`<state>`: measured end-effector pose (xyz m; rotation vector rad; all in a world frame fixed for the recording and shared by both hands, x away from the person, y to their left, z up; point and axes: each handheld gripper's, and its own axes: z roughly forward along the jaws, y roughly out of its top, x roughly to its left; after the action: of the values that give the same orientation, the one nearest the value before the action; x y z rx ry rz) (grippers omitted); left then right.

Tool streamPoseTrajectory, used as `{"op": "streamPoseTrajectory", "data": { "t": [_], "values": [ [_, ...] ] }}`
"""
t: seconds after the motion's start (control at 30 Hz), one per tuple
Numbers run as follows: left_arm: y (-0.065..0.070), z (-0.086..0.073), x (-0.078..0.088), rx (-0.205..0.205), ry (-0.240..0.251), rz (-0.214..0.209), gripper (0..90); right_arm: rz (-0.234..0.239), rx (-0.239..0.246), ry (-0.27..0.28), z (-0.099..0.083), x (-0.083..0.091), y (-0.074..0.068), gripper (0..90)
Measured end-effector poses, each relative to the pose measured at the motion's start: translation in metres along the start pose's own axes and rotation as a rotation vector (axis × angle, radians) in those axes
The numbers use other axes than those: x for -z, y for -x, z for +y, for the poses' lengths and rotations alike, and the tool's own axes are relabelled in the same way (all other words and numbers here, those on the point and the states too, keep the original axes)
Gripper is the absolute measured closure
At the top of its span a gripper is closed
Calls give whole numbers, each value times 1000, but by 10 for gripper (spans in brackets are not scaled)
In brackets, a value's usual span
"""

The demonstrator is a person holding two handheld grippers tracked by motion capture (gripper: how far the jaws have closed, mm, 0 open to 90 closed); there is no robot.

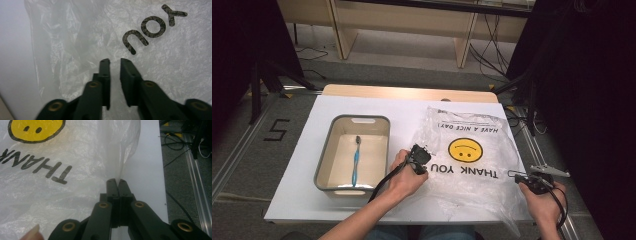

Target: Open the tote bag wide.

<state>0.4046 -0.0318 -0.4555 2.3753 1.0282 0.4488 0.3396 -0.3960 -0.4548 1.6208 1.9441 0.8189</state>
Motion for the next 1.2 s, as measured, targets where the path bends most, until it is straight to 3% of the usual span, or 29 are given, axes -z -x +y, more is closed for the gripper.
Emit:
{"op": "streamPoseTrajectory", "data": {
  "t": [0.1, 0.27, 0.53, 0.87, 0.97, 1.07, 1.2],
  "values": [
    [-1, 2, -2, 15, 18, 20, 481, -9, 0, 5, 2, -3, 1, 900],
    [-6, 2, -9, 27, -22, 48, 404, -23, -4, 29, 10, -6, 1, 900],
    [-7, 3, -17, 47, -67, 37, 384, -73, -18, 69, 14, -6, 9, 900],
    [-8, 5, -22, 69, -89, 32, 387, -64, -19, 22, 9, -12, 13, 900],
    [-8, 5, -22, 76, -92, 21, 415, -50, -6, 12, 8, -14, 12, 833],
    [-8, 6, -22, 86, -96, 6, 468, -58, -1, 12, 9, -14, 11, 725],
    [-8, 6, -22, 86, -94, 4, 477, -71, 5, 28, 10, -11, 12, 655]
  ]
}}
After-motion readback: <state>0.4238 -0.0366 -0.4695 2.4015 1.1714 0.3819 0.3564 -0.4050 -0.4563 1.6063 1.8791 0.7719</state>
